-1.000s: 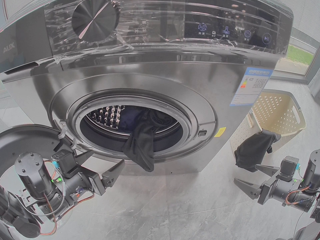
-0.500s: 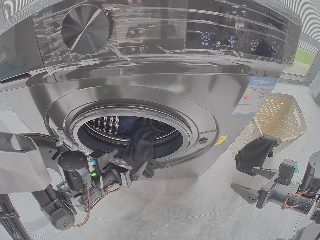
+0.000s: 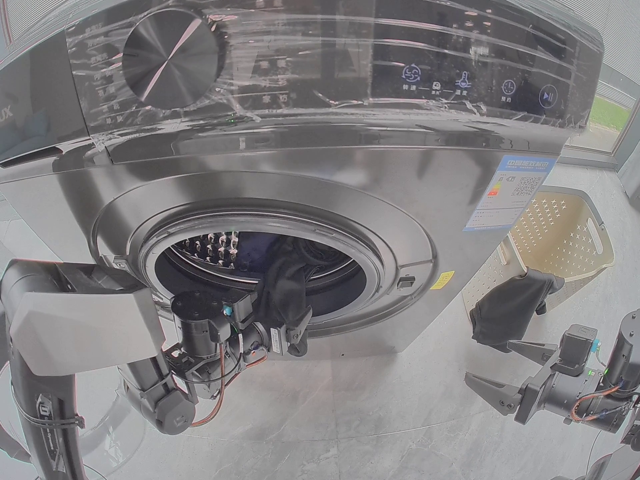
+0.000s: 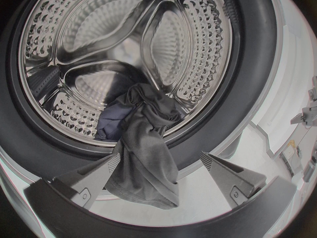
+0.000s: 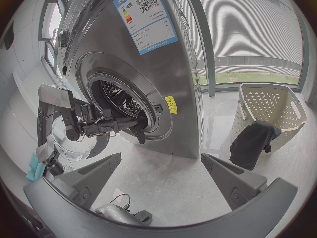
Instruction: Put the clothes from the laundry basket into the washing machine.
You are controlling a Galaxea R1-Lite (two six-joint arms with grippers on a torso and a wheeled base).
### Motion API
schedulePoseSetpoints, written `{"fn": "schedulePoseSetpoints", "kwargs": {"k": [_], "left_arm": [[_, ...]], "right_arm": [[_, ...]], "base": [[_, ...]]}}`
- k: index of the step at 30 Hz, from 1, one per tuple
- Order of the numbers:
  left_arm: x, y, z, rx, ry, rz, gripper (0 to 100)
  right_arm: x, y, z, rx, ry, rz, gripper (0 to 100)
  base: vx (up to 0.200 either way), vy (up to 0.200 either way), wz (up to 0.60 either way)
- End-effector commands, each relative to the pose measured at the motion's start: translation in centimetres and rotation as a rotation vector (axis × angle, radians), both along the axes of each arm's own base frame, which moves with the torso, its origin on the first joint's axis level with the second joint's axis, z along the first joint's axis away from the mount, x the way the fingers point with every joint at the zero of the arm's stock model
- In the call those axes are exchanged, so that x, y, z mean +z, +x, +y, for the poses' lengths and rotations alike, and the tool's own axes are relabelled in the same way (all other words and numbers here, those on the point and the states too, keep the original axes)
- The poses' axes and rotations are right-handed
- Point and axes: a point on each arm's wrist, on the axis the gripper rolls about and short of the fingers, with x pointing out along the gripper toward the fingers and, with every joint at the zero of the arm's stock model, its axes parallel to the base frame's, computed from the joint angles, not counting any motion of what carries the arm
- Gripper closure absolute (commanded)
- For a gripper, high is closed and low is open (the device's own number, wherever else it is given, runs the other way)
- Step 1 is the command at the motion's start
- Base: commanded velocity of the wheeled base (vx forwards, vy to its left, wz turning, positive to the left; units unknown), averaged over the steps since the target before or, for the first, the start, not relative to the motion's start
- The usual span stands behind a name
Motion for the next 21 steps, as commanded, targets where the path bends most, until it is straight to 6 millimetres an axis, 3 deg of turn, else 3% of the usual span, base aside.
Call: {"fn": "schedulePoseSetpoints", "kwargs": {"k": [1,8,9,16,21], "left_arm": [[-1.5,2.0,0.0,0.031,0.015,0.022,0],[-1.7,3.3,0.2,0.053,0.025,0.03,0],[-1.9,3.4,0.2,0.054,0.028,0.032,100],[-2.1,4.3,-0.3,0.05,0.017,0.015,100],[-0.6,5.6,-0.9,0.05,-0.029,-0.038,100]], "right_arm": [[0.1,-0.2,-0.1,0.001,0.004,-0.006,0],[0.1,-0.2,-0.1,0.001,0.004,-0.006,0],[0.1,-0.2,-0.1,0.001,0.002,-0.006,0],[0.1,-0.2,-0.1,0.001,0.003,-0.007,0],[0.1,-0.1,-0.1,0.002,0.003,-0.007,0]], "base": [[0.0,0.0,0.0],[0.0,0.0,0.0],[0.0,0.0,0.0],[0.0,0.0,0.0],[0.0,0.0,0.0]]}}
